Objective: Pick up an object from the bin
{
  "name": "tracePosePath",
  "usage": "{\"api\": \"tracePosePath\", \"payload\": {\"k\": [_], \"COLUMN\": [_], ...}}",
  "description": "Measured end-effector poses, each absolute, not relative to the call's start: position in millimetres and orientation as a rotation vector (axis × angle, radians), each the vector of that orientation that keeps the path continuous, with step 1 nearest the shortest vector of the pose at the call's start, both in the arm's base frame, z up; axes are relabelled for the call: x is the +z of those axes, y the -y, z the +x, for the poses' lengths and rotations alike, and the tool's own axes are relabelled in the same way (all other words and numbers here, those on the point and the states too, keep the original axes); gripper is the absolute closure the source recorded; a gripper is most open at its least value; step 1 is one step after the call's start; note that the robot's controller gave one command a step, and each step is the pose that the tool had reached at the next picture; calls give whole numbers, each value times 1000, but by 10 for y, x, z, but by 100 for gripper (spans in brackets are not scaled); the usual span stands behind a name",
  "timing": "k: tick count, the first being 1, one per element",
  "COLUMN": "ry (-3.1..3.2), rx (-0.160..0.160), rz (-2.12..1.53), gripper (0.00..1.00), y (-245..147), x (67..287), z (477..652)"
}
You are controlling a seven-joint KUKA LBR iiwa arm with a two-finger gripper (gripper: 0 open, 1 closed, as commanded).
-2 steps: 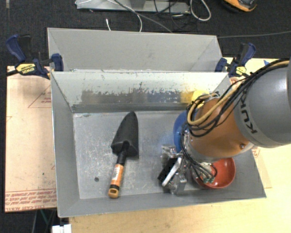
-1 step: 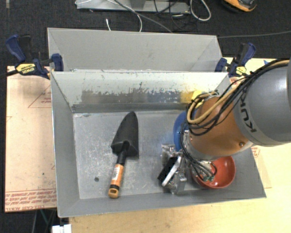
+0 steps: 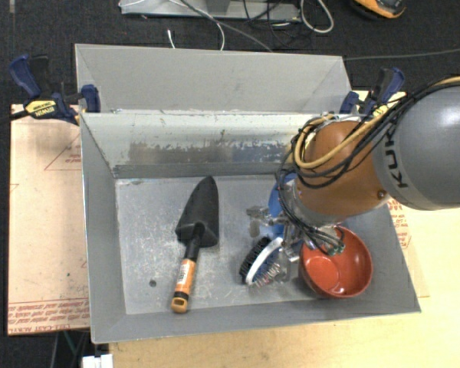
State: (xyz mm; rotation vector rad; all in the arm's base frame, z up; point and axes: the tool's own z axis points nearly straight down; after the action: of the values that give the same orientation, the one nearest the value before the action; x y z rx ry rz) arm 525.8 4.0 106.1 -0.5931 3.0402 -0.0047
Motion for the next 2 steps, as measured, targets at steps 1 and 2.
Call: {"api": "tracePosePath", "payload": {"k": [1, 2], "ry": [-3099, -3049], "rx": [4, -1], "rz": [-239, -538], "gripper": [0, 100], "y": [-140, 227], "x": [695, 741], "z": [5381, 4803]}}
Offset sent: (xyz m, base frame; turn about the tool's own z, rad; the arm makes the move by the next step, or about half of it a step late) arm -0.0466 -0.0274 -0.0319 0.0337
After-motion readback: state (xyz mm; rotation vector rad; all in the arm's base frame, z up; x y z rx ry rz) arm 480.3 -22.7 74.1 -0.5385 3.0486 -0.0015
